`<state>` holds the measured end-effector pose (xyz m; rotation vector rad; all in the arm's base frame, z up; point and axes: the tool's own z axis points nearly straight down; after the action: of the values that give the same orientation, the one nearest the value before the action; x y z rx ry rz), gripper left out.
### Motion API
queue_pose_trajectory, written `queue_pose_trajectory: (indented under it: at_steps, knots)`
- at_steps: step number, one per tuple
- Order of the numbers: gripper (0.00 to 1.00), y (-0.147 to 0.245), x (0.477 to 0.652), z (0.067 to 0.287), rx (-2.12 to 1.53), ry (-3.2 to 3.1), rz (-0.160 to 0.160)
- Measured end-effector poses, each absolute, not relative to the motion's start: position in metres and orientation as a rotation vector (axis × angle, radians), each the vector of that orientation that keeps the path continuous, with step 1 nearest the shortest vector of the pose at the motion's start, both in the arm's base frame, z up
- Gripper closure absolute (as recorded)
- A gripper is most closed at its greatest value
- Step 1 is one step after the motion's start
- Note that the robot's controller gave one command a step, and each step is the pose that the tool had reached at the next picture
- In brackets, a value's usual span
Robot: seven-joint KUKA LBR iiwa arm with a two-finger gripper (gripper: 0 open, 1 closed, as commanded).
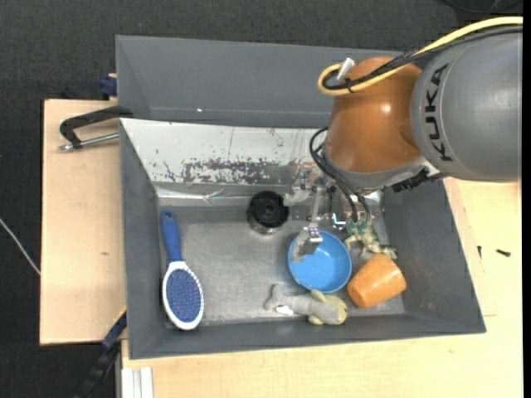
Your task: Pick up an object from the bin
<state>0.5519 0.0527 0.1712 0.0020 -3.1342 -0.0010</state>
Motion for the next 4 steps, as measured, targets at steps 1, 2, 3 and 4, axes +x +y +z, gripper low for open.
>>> queue_pose_trajectory:
  at_steps: [1,2,3,4]
  knots:
    - [0.0,-0.013,0.546,0.142,0.138,-3.136,0.003]
    - [0.0,-0.004,0.55,0.117,0.067,-3.139,-0.002]
    - [0.0,-0.007,0.546,0.119,-0.221,-3.134,-0.002]
    - [0.0,-0.012,0.546,0.076,-0.377,-3.12,-0.004]
